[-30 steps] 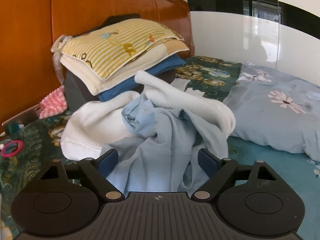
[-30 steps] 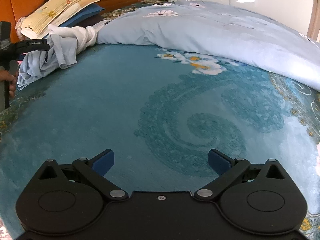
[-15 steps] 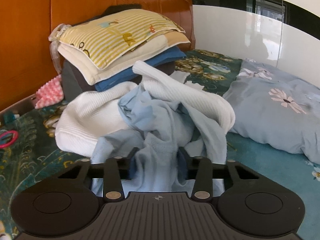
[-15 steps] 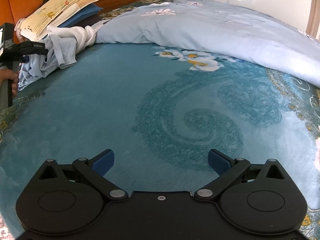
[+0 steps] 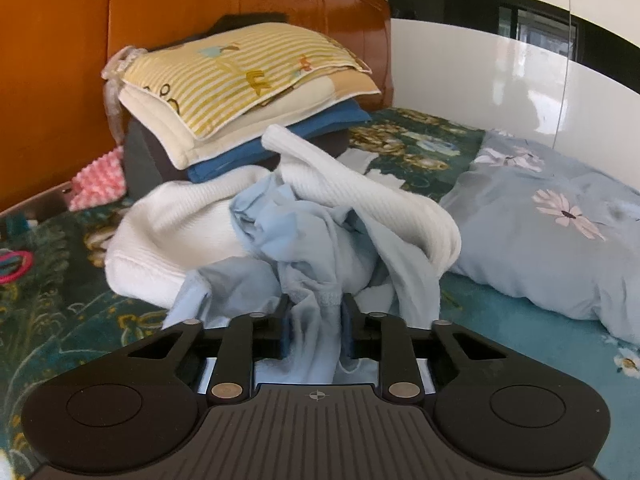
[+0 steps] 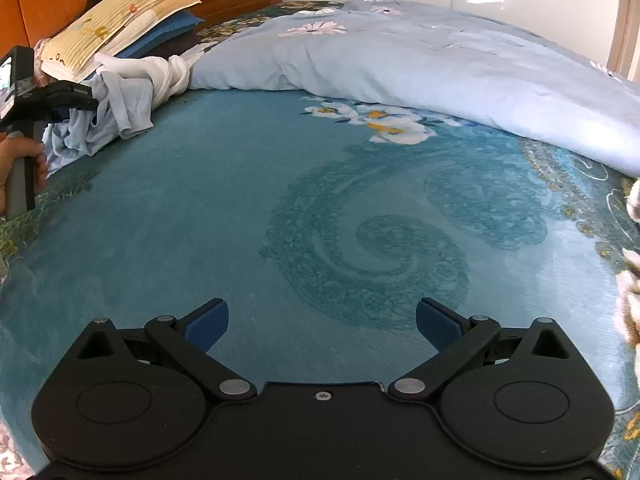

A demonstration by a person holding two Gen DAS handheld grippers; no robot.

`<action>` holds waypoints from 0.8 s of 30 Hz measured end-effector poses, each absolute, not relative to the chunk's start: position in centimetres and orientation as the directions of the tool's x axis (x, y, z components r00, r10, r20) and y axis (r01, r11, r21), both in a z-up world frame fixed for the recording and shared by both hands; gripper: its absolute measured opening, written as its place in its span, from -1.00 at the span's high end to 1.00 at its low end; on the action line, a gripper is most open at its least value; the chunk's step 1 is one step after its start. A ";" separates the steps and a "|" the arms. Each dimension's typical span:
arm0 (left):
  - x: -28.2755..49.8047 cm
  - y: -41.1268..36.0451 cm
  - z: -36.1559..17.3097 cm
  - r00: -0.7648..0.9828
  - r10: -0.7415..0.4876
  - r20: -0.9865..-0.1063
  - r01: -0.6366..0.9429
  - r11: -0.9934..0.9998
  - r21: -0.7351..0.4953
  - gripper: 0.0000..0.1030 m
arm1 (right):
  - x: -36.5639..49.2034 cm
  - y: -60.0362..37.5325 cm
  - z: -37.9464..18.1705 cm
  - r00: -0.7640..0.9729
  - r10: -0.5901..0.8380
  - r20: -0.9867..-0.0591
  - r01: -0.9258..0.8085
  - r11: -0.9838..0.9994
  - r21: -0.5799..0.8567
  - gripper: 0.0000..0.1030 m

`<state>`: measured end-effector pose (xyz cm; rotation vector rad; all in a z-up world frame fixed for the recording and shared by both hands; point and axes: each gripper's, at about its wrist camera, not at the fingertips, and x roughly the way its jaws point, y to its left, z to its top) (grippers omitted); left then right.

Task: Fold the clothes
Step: 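Close the left gripper on the light blue shirt and pull it out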

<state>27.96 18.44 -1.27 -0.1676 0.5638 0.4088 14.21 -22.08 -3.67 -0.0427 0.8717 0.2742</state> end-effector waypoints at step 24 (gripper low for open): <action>19.7 10.6 1.9 0.889 0.128 -0.439 -0.207 0.969 -0.136 0.77 | 9.8 -22.7 -0.1 0.656 0.218 -0.722 -0.258 0.965 0.057 -0.94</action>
